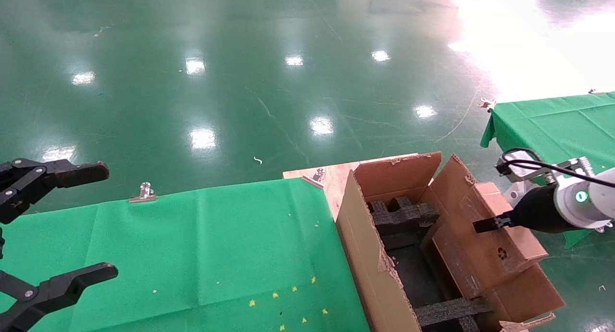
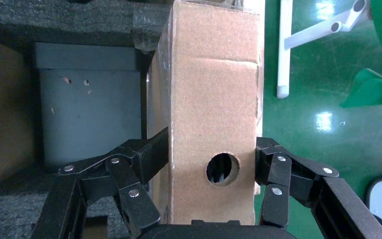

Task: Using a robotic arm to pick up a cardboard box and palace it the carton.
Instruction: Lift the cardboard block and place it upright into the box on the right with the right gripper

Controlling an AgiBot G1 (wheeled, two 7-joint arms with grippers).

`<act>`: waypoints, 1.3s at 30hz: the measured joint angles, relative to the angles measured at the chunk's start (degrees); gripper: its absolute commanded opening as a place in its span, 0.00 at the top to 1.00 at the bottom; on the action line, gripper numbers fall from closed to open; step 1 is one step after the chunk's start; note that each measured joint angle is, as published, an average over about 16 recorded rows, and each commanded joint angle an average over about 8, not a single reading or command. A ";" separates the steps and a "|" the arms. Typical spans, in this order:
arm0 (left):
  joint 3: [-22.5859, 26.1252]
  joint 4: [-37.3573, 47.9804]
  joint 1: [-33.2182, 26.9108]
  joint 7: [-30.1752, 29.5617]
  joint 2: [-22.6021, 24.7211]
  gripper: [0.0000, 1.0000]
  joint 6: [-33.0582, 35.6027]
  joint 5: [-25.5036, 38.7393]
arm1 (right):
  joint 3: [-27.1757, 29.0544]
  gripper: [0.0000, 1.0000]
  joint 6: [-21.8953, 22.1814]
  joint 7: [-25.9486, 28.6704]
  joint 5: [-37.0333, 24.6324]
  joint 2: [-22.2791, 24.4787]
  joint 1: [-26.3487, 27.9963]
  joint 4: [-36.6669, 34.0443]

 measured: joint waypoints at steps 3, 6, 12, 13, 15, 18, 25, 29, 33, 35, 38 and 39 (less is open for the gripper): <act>0.00 0.00 0.00 0.00 0.00 0.00 0.00 0.00 | -0.19 1.00 1.09 0.56 0.03 -0.90 -1.50 -0.68; 0.00 0.00 0.00 0.00 0.00 0.00 0.00 0.00 | -0.34 1.00 2.23 0.94 0.20 -1.87 -3.09 -1.56; 0.00 0.00 0.00 0.00 0.00 0.00 0.00 0.00 | -0.49 1.00 4.49 1.16 0.90 -3.94 -6.39 -3.79; 0.00 0.00 0.00 0.00 0.00 0.00 0.00 0.00 | -0.50 1.00 4.84 1.14 1.07 -4.30 -6.94 -4.21; 0.00 0.00 0.00 0.00 0.00 0.00 0.00 0.00 | -0.48 1.00 5.52 1.02 1.46 -5.03 -8.04 -5.09; 0.00 0.00 0.00 0.00 0.00 0.00 0.00 0.00 | -0.44 1.00 6.42 0.66 2.12 -6.14 -9.68 -6.46; 0.00 0.00 0.00 0.00 0.00 0.00 0.00 0.00 | -0.22 1.00 8.09 -0.91 3.78 -8.63 -13.22 -9.81; 0.00 0.00 0.00 0.00 0.00 0.00 0.00 0.00 | -0.03 1.00 8.84 -1.99 4.74 -9.99 -15.10 -11.70; 0.01 0.00 0.00 0.00 0.00 0.00 0.00 0.00 | 0.18 1.00 9.51 -3.07 5.67 -11.24 -16.89 -13.50; 0.01 0.00 0.00 0.00 0.00 0.00 0.00 0.00 | 0.31 1.00 9.81 -3.61 6.16 -11.80 -17.73 -14.36; 0.01 0.00 0.00 0.00 0.00 0.00 0.00 0.00 | 0.54 1.00 10.23 -4.37 6.93 -12.56 -18.95 -15.61; 0.01 0.00 0.00 0.00 0.00 0.00 0.00 0.00 | 0.62 1.00 10.37 -4.64 7.18 -12.81 -19.36 -16.02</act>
